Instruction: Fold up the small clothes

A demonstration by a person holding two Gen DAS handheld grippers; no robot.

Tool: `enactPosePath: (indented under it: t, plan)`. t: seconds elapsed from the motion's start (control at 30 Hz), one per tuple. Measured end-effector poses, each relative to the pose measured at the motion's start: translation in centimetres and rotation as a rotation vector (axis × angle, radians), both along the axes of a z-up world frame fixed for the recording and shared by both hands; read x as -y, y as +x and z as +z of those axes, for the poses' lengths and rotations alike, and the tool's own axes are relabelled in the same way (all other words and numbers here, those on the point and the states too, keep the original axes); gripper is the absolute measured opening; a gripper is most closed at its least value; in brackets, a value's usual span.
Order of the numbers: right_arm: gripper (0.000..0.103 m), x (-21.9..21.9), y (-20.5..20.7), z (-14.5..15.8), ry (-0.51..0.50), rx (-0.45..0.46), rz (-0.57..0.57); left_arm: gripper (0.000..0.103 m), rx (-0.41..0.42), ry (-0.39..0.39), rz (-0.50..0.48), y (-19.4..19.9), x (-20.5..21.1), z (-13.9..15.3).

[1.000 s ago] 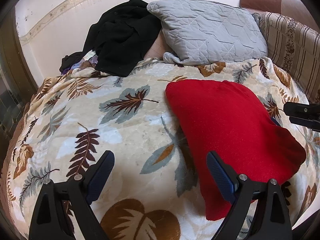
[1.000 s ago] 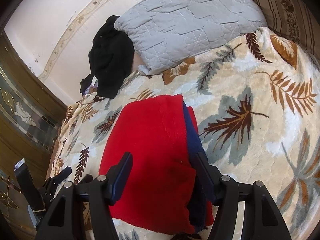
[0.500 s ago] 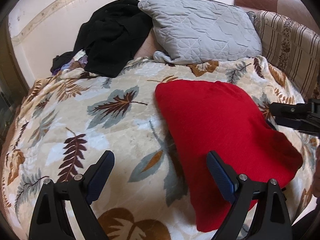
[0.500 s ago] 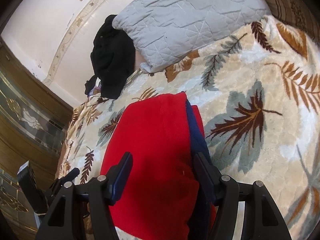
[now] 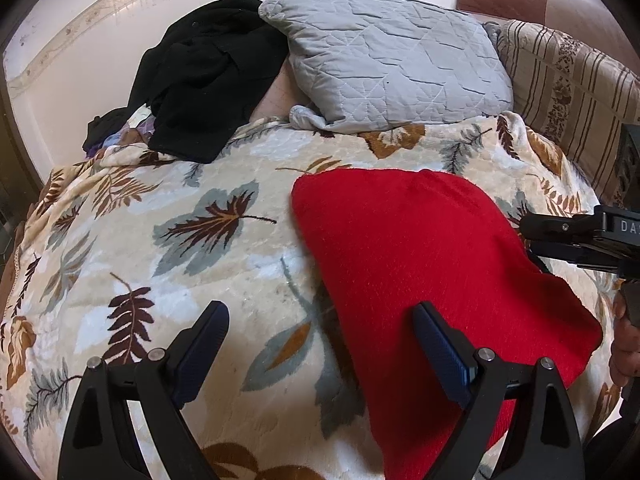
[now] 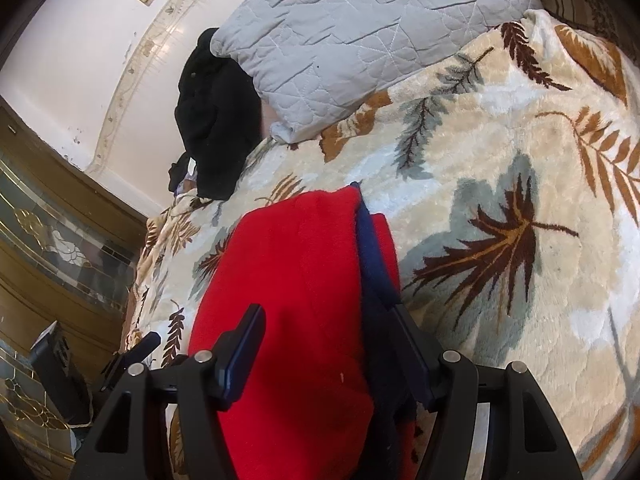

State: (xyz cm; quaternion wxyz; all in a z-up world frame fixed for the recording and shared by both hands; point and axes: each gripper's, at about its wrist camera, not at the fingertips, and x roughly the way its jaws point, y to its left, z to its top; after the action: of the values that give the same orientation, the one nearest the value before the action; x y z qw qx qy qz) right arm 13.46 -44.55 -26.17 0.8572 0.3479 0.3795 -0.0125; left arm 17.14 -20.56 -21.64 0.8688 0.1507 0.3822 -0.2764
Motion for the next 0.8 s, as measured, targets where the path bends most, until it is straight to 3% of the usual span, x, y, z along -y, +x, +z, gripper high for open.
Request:
enactPosePath:
  t: [0.57,0.8]
  plan:
    - [0.068,-0.35,0.58,0.08,-0.007,0.018,0.032,0.093,-0.002,-0.006,-0.012,0.19,0.23,0.11]
    - [0.068,-0.16,0.94,-0.10,0.002,0.012,0.045,0.093,-0.085,-0.068,-0.045,0.61,0.31,0.05]
